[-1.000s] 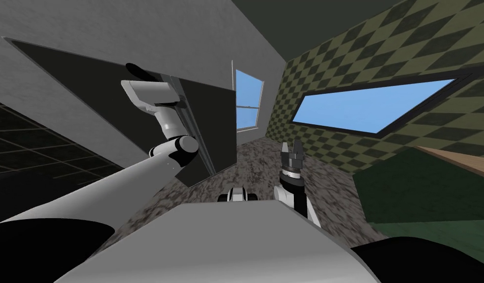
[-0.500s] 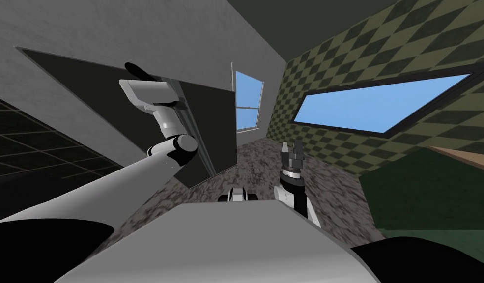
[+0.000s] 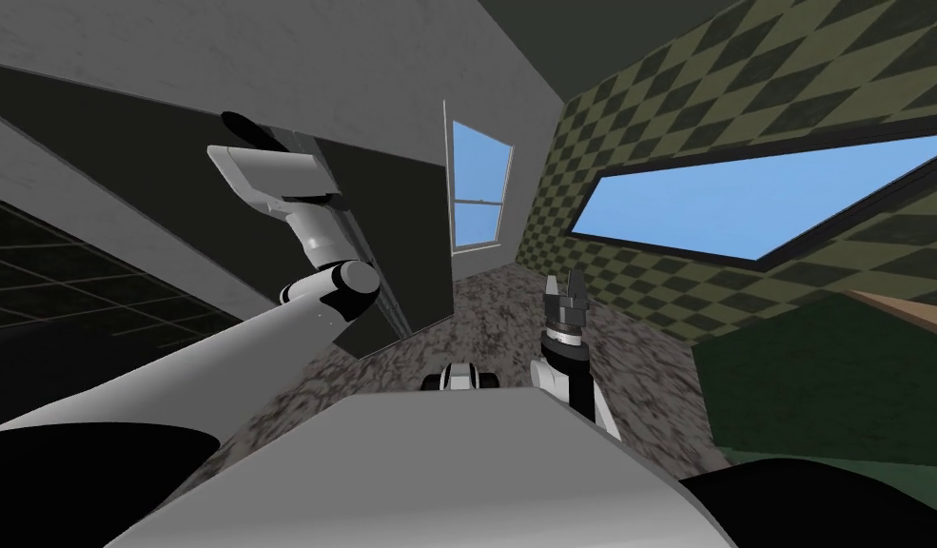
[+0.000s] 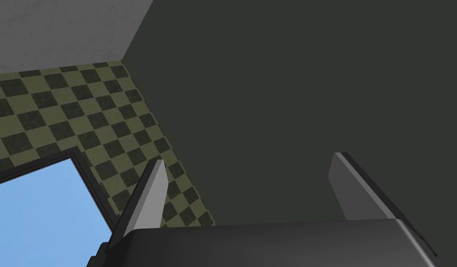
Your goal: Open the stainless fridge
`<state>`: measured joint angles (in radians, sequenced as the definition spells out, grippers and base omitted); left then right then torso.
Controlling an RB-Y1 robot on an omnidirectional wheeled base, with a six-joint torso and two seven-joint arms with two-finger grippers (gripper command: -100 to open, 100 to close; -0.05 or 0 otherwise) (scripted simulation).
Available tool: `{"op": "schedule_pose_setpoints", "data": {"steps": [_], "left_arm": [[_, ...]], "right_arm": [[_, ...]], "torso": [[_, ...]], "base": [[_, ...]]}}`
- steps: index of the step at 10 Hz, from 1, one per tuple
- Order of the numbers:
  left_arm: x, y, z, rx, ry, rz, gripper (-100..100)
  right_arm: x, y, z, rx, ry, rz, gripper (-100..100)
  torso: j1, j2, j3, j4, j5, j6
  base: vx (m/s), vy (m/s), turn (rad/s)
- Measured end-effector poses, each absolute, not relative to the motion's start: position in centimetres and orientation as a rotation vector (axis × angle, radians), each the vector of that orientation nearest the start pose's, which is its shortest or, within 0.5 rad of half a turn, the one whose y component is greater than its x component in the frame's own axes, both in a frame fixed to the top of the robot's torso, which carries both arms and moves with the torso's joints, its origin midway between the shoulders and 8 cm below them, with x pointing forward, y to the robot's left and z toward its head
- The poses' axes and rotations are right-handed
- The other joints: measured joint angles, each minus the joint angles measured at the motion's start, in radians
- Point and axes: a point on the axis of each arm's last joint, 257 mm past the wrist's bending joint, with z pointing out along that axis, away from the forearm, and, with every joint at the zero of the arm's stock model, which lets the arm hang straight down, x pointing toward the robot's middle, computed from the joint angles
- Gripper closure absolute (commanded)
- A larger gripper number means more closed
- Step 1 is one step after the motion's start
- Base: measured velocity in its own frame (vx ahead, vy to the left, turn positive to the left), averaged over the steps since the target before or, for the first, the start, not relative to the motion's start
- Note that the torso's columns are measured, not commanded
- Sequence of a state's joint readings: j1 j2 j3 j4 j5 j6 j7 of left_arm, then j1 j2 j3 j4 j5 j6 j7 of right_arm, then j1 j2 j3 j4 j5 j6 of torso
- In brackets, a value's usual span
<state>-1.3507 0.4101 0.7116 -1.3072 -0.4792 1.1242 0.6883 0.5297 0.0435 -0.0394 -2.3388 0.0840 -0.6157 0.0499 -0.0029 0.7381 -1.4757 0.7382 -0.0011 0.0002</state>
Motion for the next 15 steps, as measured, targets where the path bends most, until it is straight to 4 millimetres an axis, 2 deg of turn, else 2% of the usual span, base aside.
{"op": "schedule_pose_setpoints", "data": {"steps": [5, 8, 9, 10, 11, 13, 15], "left_arm": [[56.0, 56.0, 23.9, -1.819, 0.016, -1.167, 100], [54.6, 57.7, 24.0, -1.804, -0.039, -1.120, 100], [54.5, 57.8, 24.0, -1.804, -0.043, -1.119, -100], [54.5, 57.8, 24.5, -1.799, -0.043, -1.131, -100], [54.6, 57.7, 24.8, -1.794, -0.043, -1.139, -100], [54.6, 57.4, 25.4, -1.786, -0.044, -1.156, -100], [54.5, 57.2, 26.4, -1.773, -0.044, -1.181, -100]], "right_arm": [[30.8, -28.0, 6.1, 0.492, 0.540, 1.180, 0], [30.8, -28.0, 6.1, 0.492, 0.540, 1.180, 0], [30.8, -28.0, 6.1, 0.491, 0.540, 1.180, 0], [30.8, -28.0, 6.1, 0.491, 0.541, 1.180, 0], [30.8, -28.0, 6.1, 0.491, 0.541, 1.180, 0], [30.8, -28.0, 6.1, 0.491, 0.541, 1.179, 0], [30.8, -28.0, 6.1, 0.491, 0.541, 1.180, 0]], "torso": [[0.003, 0.000, 0.000, 0.000, 0.001, 0.000], [0.003, -0.001, -0.001, 0.000, 0.001, 0.000], [0.009, -0.001, -0.001, 0.000, 0.002, 0.000], [0.019, -0.003, -0.002, -0.001, 0.006, -0.001], [0.018, -0.004, -0.003, -0.002, 0.007, -0.001], [0.004, -0.003, -0.002, -0.001, 0.001, 0.000], [0.001, 0.000, 0.000, 0.000, 0.000, 0.000]], "base": [[-0.008, -0.314, 0.069], [-0.008, -0.219, 0.046], [0.055, 0.090, -0.042], [0.084, 0.182, -0.031], [0.091, 0.193, -0.014], [0.121, 0.201, -0.022], [0.110, 0.214, -0.035]]}}
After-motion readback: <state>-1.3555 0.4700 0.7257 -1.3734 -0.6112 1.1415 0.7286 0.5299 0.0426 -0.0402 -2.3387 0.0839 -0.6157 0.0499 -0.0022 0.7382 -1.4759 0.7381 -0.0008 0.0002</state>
